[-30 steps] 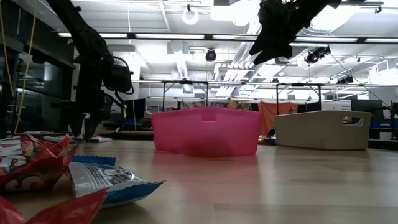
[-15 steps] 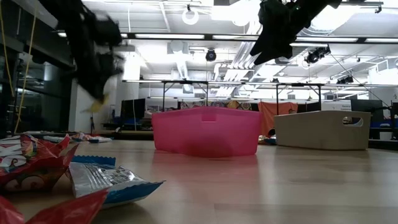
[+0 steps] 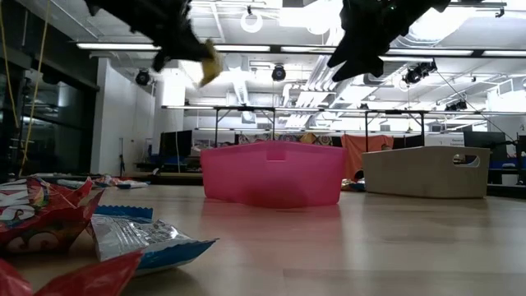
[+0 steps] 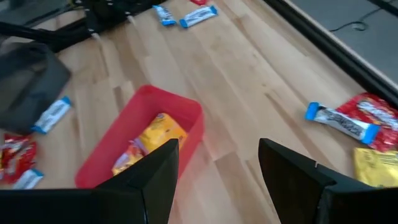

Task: Sort candy
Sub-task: Put the yellow candy into the red bin

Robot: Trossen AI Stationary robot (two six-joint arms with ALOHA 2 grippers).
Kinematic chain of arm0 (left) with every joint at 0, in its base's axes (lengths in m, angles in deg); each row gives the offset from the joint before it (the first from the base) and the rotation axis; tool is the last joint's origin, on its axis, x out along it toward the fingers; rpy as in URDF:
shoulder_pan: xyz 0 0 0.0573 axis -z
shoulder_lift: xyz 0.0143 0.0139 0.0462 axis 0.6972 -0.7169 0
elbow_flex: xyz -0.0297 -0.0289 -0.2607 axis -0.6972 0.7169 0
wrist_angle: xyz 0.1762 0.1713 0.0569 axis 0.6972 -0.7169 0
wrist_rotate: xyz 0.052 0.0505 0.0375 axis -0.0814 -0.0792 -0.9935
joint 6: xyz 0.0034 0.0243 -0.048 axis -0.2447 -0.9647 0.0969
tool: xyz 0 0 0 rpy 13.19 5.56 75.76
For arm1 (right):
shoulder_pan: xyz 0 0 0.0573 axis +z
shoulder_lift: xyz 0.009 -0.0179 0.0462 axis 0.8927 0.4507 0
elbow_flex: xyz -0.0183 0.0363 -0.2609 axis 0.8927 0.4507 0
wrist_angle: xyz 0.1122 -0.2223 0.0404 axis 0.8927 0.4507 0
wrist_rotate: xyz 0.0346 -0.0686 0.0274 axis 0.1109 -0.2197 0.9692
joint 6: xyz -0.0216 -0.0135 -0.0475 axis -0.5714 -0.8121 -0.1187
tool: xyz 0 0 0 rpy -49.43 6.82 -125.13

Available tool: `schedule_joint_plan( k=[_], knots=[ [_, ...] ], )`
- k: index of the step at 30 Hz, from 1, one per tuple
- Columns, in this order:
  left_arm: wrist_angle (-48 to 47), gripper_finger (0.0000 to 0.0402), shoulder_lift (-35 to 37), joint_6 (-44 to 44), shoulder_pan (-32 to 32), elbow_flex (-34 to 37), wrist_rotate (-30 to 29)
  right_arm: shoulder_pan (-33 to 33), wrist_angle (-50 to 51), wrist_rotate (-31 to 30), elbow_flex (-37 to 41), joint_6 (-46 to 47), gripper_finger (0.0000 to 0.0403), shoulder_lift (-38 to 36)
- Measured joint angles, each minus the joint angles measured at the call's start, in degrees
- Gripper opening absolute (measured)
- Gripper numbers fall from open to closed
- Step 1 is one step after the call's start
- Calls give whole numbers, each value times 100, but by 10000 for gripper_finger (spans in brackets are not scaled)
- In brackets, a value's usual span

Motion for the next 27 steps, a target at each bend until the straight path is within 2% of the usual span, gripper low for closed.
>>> schedule_joint_plan(
  k=[6, 10, 14, 21, 27],
  knots=[
    [1371, 0, -1072, -434, 1181, 0, 439, 0, -158, 456, 0, 24, 216, 0],
    [1890, 0, -1523, -708, 1598, 2, 471, 0, -347, 986, 0, 233, 216, 0],
    [1985, 0, -1667, -662, 1681, 4, 465, 1, -432, 1261, 0, 243, 216, 0],
    [1976, 1, -1668, -574, 1676, 4, 370, 0, -430, 1267, 0, 207, 216, 0],
    [1845, 45, -1668, -550, 1676, 4, 369, 0, -395, 1270, 0, 246, 216, 0]
  ],
)
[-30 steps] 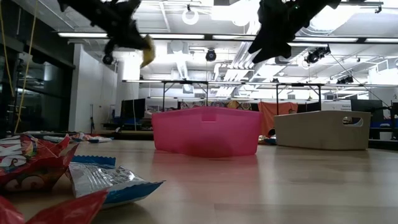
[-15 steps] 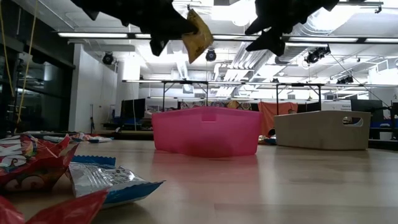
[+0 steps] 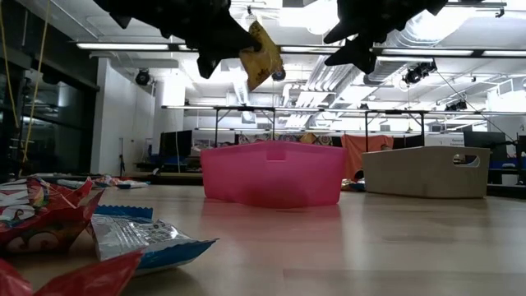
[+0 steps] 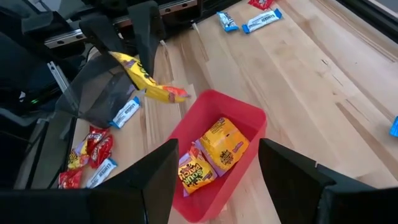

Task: Sort candy
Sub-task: Put the yellow candy into the red bin

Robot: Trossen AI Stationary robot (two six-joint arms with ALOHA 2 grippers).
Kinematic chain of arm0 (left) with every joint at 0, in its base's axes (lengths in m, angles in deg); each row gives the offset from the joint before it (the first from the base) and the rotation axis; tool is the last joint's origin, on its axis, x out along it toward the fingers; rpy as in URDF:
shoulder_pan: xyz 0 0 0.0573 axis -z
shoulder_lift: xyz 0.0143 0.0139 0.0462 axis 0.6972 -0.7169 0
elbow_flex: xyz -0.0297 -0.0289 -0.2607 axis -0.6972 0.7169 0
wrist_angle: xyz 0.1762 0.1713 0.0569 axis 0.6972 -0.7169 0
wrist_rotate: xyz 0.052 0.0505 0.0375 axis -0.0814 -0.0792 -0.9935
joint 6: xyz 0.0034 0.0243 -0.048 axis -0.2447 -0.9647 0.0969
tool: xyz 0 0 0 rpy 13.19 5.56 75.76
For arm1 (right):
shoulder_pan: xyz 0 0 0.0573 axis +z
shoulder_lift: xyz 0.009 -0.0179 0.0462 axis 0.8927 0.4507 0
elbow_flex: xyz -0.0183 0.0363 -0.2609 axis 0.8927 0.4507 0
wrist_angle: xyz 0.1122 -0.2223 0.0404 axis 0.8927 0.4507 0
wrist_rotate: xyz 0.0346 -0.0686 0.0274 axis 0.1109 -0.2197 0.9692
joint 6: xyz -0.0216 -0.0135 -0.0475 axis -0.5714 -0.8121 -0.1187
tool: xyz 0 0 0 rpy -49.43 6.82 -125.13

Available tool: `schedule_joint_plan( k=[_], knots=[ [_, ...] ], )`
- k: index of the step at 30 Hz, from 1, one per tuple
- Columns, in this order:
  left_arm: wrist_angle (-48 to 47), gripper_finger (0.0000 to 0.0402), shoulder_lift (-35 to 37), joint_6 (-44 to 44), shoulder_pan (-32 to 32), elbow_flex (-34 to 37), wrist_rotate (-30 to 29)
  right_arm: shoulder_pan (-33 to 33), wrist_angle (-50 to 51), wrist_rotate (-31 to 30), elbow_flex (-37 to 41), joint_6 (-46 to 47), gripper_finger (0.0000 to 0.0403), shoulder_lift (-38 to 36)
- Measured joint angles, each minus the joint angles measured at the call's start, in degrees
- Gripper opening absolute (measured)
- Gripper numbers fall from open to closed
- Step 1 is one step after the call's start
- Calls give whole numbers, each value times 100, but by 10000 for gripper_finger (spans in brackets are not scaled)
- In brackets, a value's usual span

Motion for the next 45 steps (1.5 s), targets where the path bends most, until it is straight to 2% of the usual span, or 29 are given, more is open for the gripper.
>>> schedule_joint_plan(
  k=[9, 14, 18, 23, 28, 31, 33, 35, 41, 45],
  knots=[
    [-48, 162, 21, 154, 0, 0, 283, 0, 0, 0, 1, 8, 216, 0],
    [-107, 205, 151, 200, -46, 2, 287, 0, 0, 0, 0, 8, 216, 0],
    [-405, 219, 592, 93, -316, -310, 274, -3, -18, 2, -59, 114, 216, -33],
    [-637, 221, 1357, -353, -929, -656, -74, -157, -120, -124, -655, 94, 216, -70],
    [-785, 221, 1937, -382, -1482, -678, -207, -232, -69, -989, -1107, -251, 216, -72],
    [-881, 221, 2093, -183, -1651, -597, -202, -244, 189, -1718, -1190, -117, 216, 50],
    [-872, 221, 2133, -25, -1690, -546, -202, -380, 483, -2104, -1352, 287, 216, 300],
    [-888, 221, 2129, 42, -1698, -540, -202, -648, 876, -2154, -1727, 347, 216, 696],
    [-871, 221, 2099, 97, -1694, -538, -195, -1535, 2734, -2149, -3177, -472, 216, 2504],
    [-872, 221, 2120, 133, -1687, -536, -137, -2028, 3574, -1916, -3704, -697, 216, 3624]
  ],
)
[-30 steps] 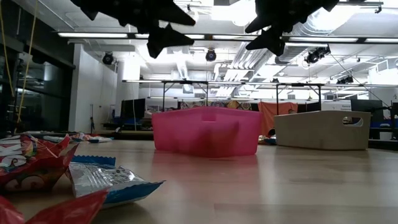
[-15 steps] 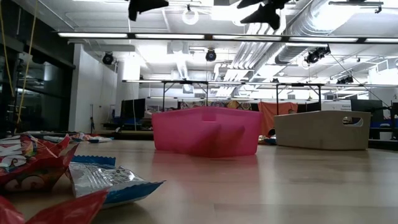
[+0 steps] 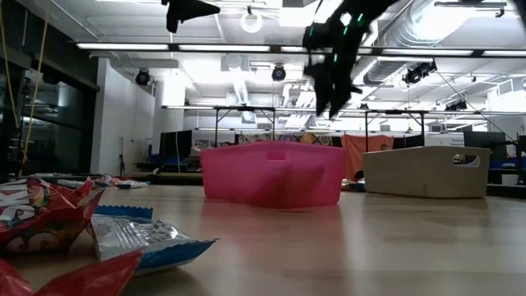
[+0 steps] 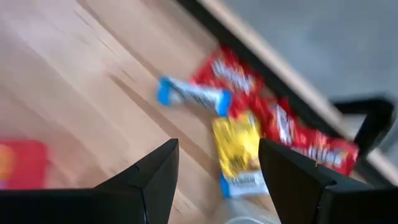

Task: Sort candy
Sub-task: Put the yellow candy into the red bin

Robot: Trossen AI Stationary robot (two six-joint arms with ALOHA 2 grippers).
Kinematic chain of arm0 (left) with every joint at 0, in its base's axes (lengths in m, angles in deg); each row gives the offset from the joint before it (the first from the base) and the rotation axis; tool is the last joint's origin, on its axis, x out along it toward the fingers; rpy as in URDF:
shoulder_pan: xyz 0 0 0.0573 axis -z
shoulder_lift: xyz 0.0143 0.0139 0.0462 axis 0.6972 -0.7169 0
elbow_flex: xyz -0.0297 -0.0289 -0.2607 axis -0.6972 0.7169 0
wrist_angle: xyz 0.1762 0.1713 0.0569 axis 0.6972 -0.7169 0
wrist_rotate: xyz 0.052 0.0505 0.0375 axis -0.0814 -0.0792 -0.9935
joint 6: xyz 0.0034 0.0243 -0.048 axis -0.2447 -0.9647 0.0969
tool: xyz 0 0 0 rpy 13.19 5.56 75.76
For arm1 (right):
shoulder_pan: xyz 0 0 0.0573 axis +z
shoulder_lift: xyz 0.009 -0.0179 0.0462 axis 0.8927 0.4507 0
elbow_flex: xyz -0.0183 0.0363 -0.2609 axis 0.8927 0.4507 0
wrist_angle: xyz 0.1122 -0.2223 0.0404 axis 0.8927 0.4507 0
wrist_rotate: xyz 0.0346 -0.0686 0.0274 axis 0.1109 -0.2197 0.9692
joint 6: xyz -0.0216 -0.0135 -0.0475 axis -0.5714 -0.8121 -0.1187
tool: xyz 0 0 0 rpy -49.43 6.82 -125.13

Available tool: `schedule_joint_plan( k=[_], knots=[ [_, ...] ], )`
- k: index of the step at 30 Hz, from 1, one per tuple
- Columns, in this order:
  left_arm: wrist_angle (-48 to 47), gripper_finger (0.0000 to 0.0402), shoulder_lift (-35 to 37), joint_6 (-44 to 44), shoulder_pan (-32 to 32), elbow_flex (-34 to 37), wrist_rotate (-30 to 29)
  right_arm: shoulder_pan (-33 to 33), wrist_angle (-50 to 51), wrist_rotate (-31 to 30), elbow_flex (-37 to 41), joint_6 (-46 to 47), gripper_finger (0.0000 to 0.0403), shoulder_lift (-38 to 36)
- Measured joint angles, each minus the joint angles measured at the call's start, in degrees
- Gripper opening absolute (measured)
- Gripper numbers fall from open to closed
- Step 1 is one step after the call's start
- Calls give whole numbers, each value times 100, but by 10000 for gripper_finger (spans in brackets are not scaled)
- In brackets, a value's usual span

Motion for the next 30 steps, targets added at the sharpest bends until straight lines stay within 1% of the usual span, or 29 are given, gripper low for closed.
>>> schedule_joint_plan(
  k=[3, 5, 9, 11, 18, 25, 28, 30],
  knots=[
    [3, 221, 4, 21, 0, 0, 3, -235, 75, 402, -55, -19, 216, 620],
    [1, 221, 0, 17, 0, 0, 3, -320, 83, 543, -55, -22, 216, 949],
    [1, 221, 3, 17, 0, 0, 3, -385, 211, 549, -58, -25, 216, 1447],
    [5, 221, 3, 17, 0, 0, 4, -381, 204, 413, -58, -51, 216, 1610],
    [3, 221, 3, 17, 0, 0, 5, -324, 118, -332, -58, -108, 216, 1890],
    [1, 221, 3, 32, 2, 0, 5, -326, -26, -348, -58, -109, 214, 2033],
    [-7, 221, 3, 160, 2, 0, 7, -319, -6, -346, -58, -207, 197, 2140],
    [-25, 221, 3, 234, 2, 0, 8, -300, -2, -346, -58, -266, 171, 2177]
  ],
)
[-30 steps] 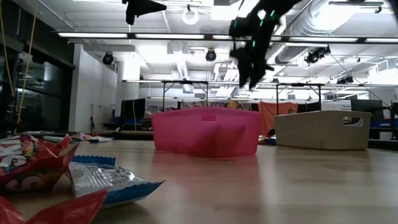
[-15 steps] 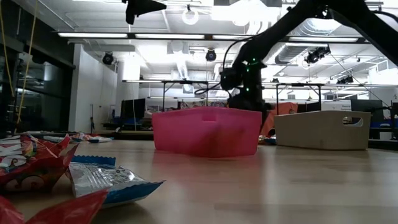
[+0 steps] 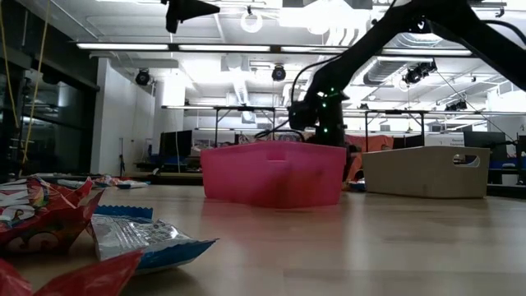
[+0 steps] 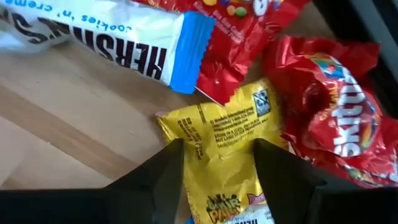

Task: Sort candy
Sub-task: Put the yellow candy into the red bin

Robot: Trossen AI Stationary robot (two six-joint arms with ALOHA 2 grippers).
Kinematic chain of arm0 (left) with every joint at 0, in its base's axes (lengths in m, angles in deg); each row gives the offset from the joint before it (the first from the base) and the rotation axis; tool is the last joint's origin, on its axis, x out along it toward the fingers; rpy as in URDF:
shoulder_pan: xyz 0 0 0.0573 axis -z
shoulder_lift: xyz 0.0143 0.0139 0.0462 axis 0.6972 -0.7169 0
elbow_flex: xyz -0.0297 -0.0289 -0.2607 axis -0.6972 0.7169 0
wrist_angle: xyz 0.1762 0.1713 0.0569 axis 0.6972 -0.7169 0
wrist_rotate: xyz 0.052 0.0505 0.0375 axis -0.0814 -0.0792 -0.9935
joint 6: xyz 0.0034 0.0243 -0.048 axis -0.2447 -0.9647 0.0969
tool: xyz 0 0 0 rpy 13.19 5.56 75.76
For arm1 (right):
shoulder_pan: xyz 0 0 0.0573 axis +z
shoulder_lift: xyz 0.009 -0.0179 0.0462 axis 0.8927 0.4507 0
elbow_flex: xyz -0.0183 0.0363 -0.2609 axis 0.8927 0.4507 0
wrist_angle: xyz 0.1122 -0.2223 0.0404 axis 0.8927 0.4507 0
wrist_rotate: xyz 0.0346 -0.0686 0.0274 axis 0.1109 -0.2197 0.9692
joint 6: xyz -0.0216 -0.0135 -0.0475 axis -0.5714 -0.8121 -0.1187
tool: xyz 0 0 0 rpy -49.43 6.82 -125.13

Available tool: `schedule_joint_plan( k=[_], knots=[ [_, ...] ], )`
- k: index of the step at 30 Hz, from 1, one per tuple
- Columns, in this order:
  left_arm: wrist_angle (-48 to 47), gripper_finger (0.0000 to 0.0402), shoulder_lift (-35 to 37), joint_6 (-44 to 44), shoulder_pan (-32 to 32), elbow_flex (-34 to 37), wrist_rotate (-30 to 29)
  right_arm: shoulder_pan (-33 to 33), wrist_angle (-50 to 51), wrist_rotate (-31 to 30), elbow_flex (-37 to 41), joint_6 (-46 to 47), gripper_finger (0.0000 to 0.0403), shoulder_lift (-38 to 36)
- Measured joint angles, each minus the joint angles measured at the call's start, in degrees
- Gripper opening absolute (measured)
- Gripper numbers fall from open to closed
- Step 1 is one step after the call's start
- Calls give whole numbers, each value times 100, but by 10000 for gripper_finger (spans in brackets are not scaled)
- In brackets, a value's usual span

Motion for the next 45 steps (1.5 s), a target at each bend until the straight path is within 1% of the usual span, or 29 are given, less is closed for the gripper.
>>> schedule_joint_plan(
  k=[3, 6, 7, 8, 10, 13, 19, 24, 26, 28, 29, 32, 34, 36, 38, 41, 45],
  knots=[
    [-3, 221, 0, 135, 5, 0, 23, 35, -6, -23, 0, -117, 109, 22],
    [-1, 221, 0, 131, 7, 0, 93, 68, 25, -21, -2, -301, 30, -37],
    [-2, 221, 0, 131, 7, 0, 108, 82, 28, 6, 1, -390, 16, -88],
    [-3, 221, 0, 131, 7, 0, 110, 96, 21, 46, 6, -467, 12, -172],
    [-3, 221, 0, 97, 5, 0, 115, 127, 19, 48, 13, -570, 18, -408],
    [-1, 221, 0, -24, 4, 0, 113, 158, -20, 143, 13, -710, 7, -983],
    [-3, 221, 0, -116, -9, 0, 107, 335, -296, 895, 11, -828, 3, -2473],
    [1, 221, 0, -122, -9, 0, 104, 802, -745, 1651, 73, -837, 1, -3531],
    [42, 221, 0, -127, -9, 0, 106, 1102, -1160, 2001, 375, -837, 1, -3958],
    [83, 221, 0, -127, -9, 0, 118, 1474, -1728, 2317, 918, -777, 1, -4387],
    [90, 221, 0, -127, -9, 0, 142, 1691, -2045, 2382, 1241, -709, 1, -4594],
    [86, 221, -2, -132, -9, 0, 239, 2304, -3161, 2299, 2378, -299, 1, -5259],
    [86, 221, -2, -177, -2, 0, 294, 2681, -4133, 2255, 3165, 139, 0, -5625],
    [86, 221, -2, -253, 26, 0, 296, 3048, -5119, 2095, 3898, 549, 0, -5875],
    [86, 221, -2, -377, 52, 0, 296, 3360, -6012, 1820, 4457, 781, 0, -6000],
    [86, 221, -2, -562, 85, 0, 296, 3598, -6731, 1505, 4905, 1059, 0, -6036],
    [89, 221, -2, -581, 83, 0, 299, 3641, -6898, 1478, 4966, 1185, 0, -6039]
  ],
)
